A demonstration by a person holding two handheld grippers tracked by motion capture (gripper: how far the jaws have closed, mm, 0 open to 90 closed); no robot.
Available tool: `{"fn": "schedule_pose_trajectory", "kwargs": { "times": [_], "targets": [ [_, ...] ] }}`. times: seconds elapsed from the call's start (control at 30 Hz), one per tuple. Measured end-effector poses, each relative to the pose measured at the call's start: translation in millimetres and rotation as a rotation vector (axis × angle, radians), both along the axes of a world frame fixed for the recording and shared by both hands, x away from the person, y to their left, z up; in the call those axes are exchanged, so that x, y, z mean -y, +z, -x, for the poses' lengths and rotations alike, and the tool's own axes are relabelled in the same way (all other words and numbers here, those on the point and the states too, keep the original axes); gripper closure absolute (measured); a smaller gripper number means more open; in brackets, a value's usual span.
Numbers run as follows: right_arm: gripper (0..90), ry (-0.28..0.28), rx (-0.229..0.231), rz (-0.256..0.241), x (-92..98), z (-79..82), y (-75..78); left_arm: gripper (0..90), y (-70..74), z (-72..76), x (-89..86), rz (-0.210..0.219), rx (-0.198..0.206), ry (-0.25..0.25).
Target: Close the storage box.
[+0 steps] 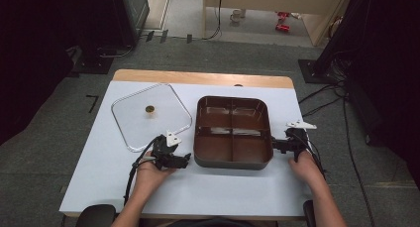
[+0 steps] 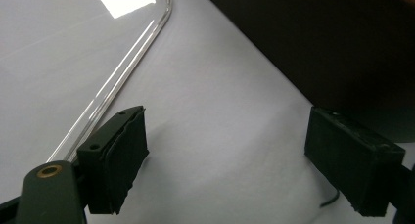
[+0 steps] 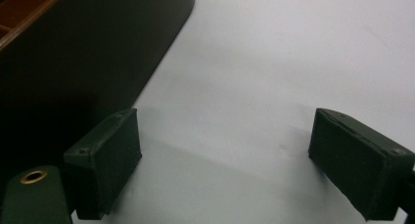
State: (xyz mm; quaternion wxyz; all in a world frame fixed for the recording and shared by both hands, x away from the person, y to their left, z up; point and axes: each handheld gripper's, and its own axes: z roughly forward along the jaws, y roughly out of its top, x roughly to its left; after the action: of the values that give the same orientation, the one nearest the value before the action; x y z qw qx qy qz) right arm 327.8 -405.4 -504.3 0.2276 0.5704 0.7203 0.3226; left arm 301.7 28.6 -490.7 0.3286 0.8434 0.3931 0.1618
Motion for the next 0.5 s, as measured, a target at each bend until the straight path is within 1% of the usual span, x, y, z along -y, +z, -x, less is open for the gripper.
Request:
{"fn": "schedule_pose_trajectory", "kwargs": {
  "times": [0.1, 0.17, 0.2, 0.23, 0.27, 0.33, 0.4, 0.43, 0.47, 0.5],
  "targets": [
    [11.6, 0.0, 0.0, 0.0, 0.0, 0.0, 0.0, 16.3, 2.9, -1.4, -1.0, 0.0, -0.007, -0.01],
    [11.6, 0.0, 0.0, 0.0, 0.0, 0.0, 0.0, 20.0, 3.6, -1.6, -1.4, 0.007, -0.008, -0.009],
    [11.5, 0.0, 0.0, 0.0, 0.0, 0.0, 0.0, 20.0, 5.0, -1.6, -2.6, 0.014, -0.004, -0.006],
    [11.6, 0.0, 0.0, 0.0, 0.0, 0.0, 0.0, 23.1, 5.8, -1.6, -3.3, 0.022, -0.001, -0.008],
    [11.5, 0.0, 0.0, 0.0, 0.0, 0.0, 0.0, 23.2, 7.0, -1.7, -4.0, 0.033, -0.003, -0.005],
    [11.5, 0.0, 0.0, 0.0, 0.0, 0.0, 0.0, 23.7, 7.7, -1.9, -4.3, 0.04, 0.0, -0.003],
    [11.5, 0.0, 0.0, 0.0, 0.0, 0.0, 0.0, 27.1, 10.5, -2.8, -5.6, 0.061, -0.002, -0.005],
    [11.5, 0.0, 0.0, 0.0, 0.0, 0.0, 0.0, 29.4, 10.5, -2.8, -5.6, 0.061, -0.002, -0.005],
    [11.5, 0.0, 0.0, 0.0, 0.0, 0.0, 0.0, 34.1, 13.3, -4.3, -7.6, 0.07, -0.011, -0.008],
    [11.5, 0.0, 0.0, 0.0, 0.0, 0.0, 0.0, 33.1, 14.7, -6.6, -7.8, 0.069, -0.029, -0.013]
  ]
}}
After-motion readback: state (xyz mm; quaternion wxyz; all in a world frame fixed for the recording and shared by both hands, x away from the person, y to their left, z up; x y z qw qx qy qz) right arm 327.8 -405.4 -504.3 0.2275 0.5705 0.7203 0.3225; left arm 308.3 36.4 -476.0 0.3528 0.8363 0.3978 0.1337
